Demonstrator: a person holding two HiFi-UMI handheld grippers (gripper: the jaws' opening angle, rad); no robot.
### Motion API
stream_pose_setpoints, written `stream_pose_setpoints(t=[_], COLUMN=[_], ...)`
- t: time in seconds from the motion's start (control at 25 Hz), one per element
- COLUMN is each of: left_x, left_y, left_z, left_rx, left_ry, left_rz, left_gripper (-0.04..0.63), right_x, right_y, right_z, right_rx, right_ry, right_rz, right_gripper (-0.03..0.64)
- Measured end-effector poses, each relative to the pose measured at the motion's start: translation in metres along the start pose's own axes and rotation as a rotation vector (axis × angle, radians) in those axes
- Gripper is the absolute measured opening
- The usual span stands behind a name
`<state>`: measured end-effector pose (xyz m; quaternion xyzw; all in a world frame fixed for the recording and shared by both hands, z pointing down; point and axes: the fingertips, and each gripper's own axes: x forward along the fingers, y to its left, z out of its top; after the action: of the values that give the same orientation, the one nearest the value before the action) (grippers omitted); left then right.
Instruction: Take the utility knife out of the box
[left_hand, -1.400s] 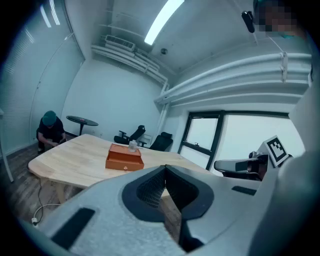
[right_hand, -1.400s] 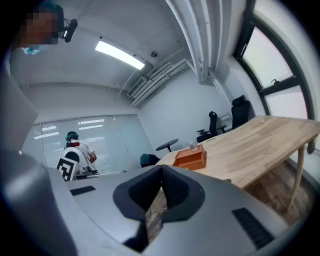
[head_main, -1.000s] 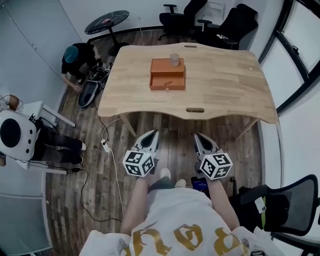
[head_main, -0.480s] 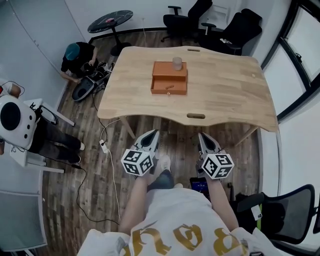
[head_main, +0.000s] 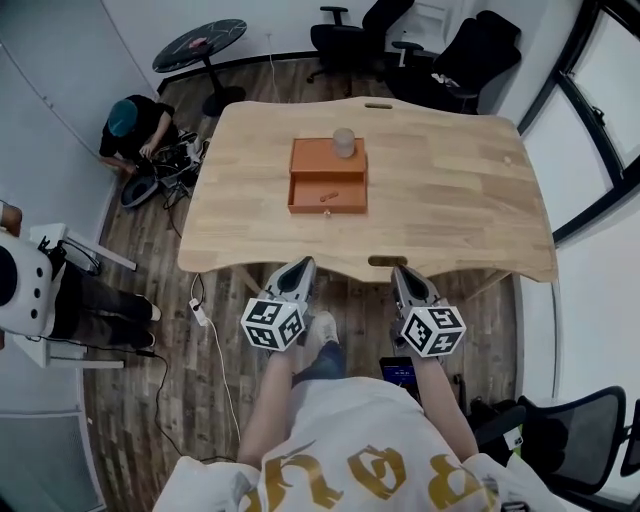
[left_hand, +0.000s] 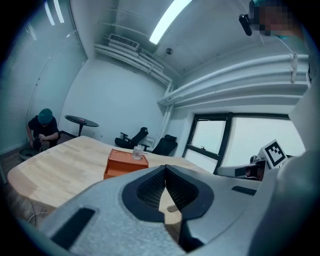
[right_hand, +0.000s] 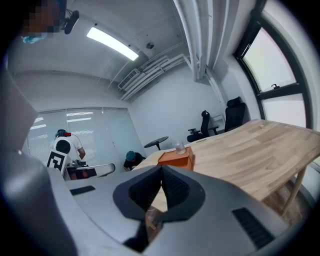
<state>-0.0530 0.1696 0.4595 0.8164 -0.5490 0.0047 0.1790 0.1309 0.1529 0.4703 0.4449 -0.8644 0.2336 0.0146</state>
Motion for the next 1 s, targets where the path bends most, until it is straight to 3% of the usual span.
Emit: stream_pose_setpoints(t=[0.4,0.6,1.0], left_x=[0.108,0.157,0.209], left_y=[0.105,0.146,0.173], left_z=[0.057,0.072,0.092], left_rx=[0.011,0.016,0.034], left_ry=[0.027,0.043,0.044], left_rz=[-0.020,-0.067,-0.136], left_gripper=[0.009,0.009,0.009], right_x=[0.141,0.205,0.234], right_y=[-0.033,-0.043,-0.062], right_z=[0.044,0.059,0.070], right_rx=[0.017,0.011,0.023], right_ry=[0.026,0.027,0.009], right_rz=[-0.065,-0.090,-0.165], right_gripper=[0.011,0.011,0.011])
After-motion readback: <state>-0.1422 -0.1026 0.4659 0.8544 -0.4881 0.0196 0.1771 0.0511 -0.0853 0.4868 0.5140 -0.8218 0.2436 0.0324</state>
